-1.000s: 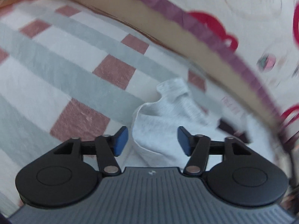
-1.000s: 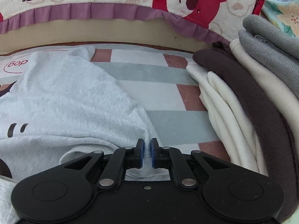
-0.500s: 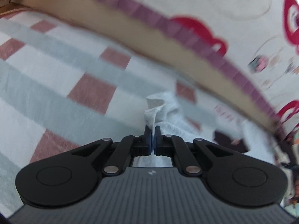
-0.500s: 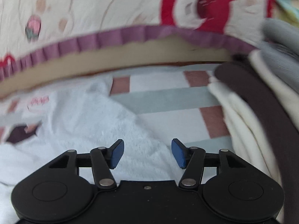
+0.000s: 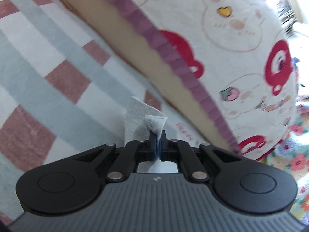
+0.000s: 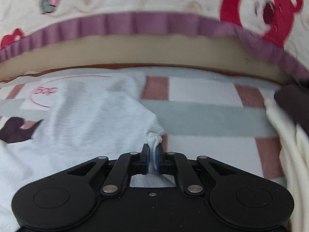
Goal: Fold clothes
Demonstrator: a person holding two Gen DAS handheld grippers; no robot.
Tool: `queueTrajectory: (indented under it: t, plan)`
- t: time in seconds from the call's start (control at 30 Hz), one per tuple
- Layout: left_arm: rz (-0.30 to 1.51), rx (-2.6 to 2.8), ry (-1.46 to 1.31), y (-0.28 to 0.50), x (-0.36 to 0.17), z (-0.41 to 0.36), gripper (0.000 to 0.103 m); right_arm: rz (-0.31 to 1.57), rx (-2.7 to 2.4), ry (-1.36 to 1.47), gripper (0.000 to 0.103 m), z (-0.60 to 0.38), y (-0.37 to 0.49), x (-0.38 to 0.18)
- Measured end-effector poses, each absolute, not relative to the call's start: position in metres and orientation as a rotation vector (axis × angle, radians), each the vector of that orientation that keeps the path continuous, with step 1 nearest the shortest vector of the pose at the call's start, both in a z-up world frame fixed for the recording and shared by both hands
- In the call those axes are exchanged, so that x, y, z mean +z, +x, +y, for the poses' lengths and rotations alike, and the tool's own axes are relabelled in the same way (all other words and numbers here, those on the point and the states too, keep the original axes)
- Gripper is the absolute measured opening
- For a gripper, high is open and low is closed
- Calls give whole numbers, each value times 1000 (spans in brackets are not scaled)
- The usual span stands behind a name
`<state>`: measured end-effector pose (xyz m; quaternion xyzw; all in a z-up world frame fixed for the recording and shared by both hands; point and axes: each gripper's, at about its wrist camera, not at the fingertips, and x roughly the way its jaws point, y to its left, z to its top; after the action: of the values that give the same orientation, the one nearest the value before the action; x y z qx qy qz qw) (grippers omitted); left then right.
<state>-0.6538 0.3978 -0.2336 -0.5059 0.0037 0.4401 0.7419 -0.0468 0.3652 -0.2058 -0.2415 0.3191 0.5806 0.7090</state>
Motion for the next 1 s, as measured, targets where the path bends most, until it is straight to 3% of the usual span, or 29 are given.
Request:
queueTrajectory:
  t: [0.13,0.27,0.43,0.47,0.5,0.53,0.6,0.63,0.67,0.7,0.73,0.8,0.83,0.87,1.0]
  plan:
    - [47,966,-1099,-654,-235,399,3,559,1208,-248,1,321,-35,-153]
    - [97,949,-1115,-648,-242,403,4,573,1148,-349,1,310,-29,-161]
    - [285,976,-1008,-625,-246,407,7,685,1087,-367,3,299,-21,-187]
    - [315,986,-983,-621,-246,407,10,706,1085,-354,5,297,-20,-191]
    - [339,997,-959,-616,-247,408,19,728,1091,-347,7,297,-19,-195]
    - [362,1006,-937,-612,-249,410,35,749,1101,-342,12,298,-17,-198]
    - [392,1013,-892,-606,-251,414,45,780,1114,-329,15,301,-17,-205]
    - [399,1010,-876,-603,-253,416,42,802,1111,-323,35,303,-14,-208]
    - [406,1008,-861,-601,-254,419,40,841,1116,-305,70,306,-13,-213]
    - [409,1004,-842,-599,-255,422,26,884,1122,-292,83,310,-11,-221]
    - [394,1007,-821,-600,-251,422,1,878,1132,-303,88,313,-14,-228]
    - [341,1027,-780,-603,-240,420,2,834,1147,-357,77,319,-24,-234]
    - [304,1034,-757,-607,-231,417,2,799,1152,-396,48,323,-32,-234]
    - [260,1038,-733,-611,-219,411,2,762,1158,-430,11,326,-39,-232]
    - [90,1079,-644,-631,-167,377,1,569,1215,-365,11,311,-64,-183]
